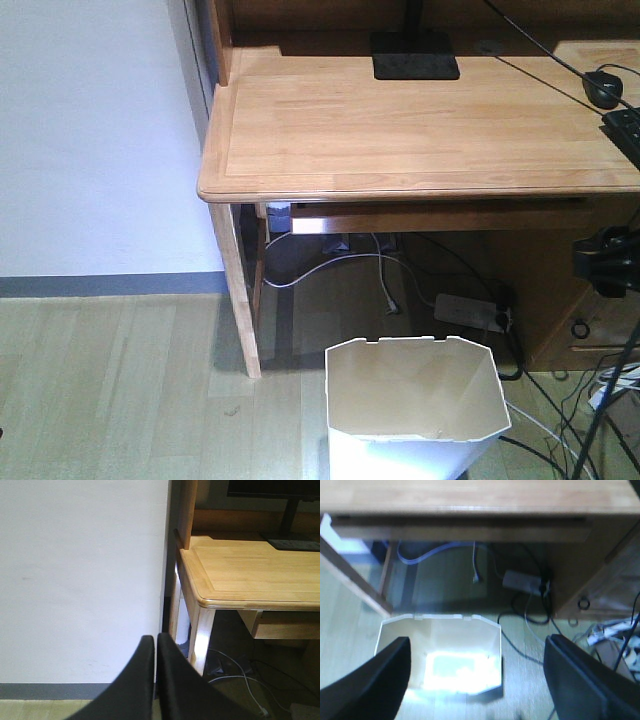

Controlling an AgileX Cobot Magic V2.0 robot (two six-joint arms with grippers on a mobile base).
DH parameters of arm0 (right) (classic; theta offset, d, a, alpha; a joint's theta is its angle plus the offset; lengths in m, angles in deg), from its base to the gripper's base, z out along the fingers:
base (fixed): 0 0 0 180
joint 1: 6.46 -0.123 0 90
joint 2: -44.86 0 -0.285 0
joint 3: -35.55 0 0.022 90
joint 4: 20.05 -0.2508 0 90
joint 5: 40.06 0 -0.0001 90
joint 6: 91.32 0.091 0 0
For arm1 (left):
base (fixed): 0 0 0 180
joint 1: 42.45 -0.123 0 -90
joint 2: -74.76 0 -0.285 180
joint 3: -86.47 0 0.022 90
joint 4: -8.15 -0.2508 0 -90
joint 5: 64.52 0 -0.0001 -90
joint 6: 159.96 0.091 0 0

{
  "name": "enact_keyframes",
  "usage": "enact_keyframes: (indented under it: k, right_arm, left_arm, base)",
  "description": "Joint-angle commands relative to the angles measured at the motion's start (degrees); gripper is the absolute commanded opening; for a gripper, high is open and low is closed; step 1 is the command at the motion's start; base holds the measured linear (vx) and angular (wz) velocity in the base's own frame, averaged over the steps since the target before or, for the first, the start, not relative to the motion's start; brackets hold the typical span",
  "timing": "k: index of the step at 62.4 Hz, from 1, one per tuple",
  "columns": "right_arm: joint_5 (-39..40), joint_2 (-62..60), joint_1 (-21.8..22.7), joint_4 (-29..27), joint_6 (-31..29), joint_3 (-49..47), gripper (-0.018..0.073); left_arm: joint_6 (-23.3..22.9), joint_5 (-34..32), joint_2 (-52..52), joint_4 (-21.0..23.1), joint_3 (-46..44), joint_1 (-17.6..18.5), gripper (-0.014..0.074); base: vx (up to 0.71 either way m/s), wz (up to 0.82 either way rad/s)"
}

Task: Move trash bin to bedside with robot
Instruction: 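Lower the right gripper toward the rim of the white bin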

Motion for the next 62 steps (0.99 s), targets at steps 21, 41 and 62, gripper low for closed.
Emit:
enact_keyframes:
  k: [21,41,62]
  right_arm:
    - [-2.7,15.3,0.1,-2.3,-5.9,-7.3,0.0529]
    - [1.9,28.7,6.2,-7.1,-10.5,-7.3,0.0529]
    - [10.1,46.4,9.3,-12.2,-20.1,-7.3,0.0529]
  left_arm:
    - [-0.3,-4.0,0.8,0.3,1.1,0.0,-0.0006]
    - [-0.3,-4.0,0.8,0.3,1.1,0.0,-0.0006]
    - [-0.3,-4.0,0.8,0.3,1.1,0.0,-0.0006]
  base:
    - [0.00,0.00]
    - [0.00,0.00]
    - [0.00,0.00]
